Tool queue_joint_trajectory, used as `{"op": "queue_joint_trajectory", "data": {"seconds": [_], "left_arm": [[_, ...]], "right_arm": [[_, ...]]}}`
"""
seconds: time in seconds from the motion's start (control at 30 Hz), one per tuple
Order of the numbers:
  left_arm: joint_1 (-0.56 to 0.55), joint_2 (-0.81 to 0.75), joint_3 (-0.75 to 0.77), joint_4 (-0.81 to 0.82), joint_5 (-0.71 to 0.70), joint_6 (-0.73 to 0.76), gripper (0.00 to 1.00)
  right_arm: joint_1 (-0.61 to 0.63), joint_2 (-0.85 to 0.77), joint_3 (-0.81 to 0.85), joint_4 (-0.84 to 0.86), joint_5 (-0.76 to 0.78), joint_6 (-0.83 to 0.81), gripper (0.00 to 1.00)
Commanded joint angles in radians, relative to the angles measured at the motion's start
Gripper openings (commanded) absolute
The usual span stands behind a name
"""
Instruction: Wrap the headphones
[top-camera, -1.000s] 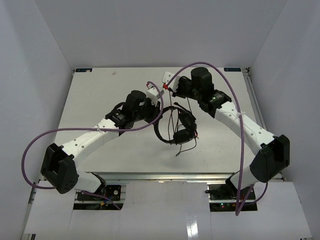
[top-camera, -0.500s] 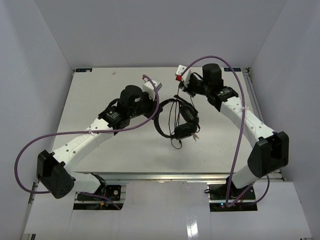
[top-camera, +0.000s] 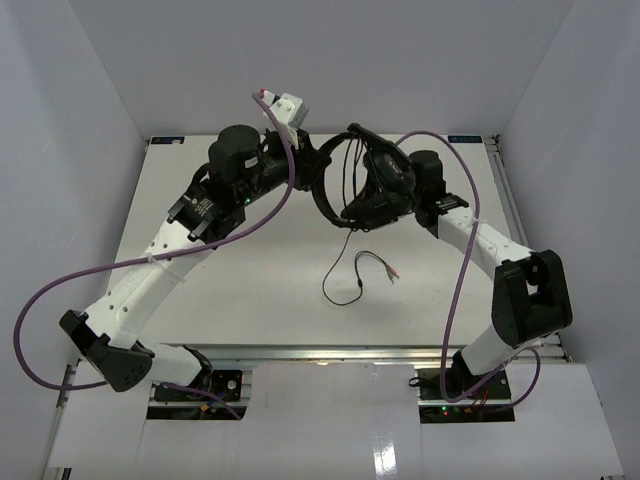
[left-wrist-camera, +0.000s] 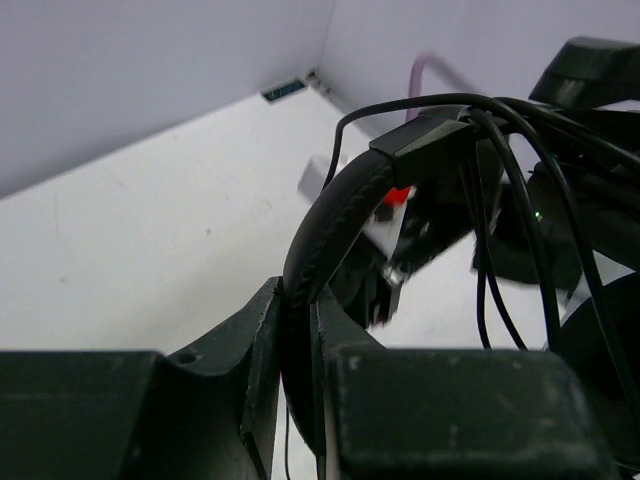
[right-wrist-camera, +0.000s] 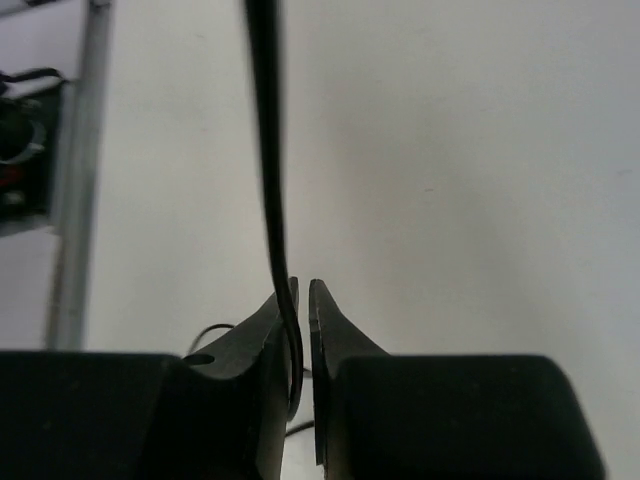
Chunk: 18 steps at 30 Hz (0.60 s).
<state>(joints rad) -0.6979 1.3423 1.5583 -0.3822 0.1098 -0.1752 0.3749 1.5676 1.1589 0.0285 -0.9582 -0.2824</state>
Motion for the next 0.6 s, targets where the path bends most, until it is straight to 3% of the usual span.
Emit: {"op": "queue_joint_trajectory", "data": {"seconds": [0.0,0.1,0.27,0.43,0.57], "left_arm": [[-0.005,0.047,0.156,0.054,-0.037,-0.059,0.0],[-0.003,0.102,0.261,0.055,-0.054,-0.059,0.0],[-0.005,0.185,0.417,0.043,-0.13,-0.049,0.0],[0.009,0.25,0.552,0.046,-0.245,-0.035,0.0],[0.061,0.311,0.675,0.062,-0.329,-0.018,0.0]], "right_arm": [[0.016,0.039,-0.129,0.586,-0.268,0.606,0.18],[0.045,0.083,-0.185,1.019,-0.284,0.889,0.2],[0.088,0.16,-0.245,1.444,-0.264,1.257,0.23],[0.135,0.148,-0.328,1.53,-0.239,1.3,0.26],[0.178,0.044,-0.422,1.44,-0.215,1.195,0.31]]}}
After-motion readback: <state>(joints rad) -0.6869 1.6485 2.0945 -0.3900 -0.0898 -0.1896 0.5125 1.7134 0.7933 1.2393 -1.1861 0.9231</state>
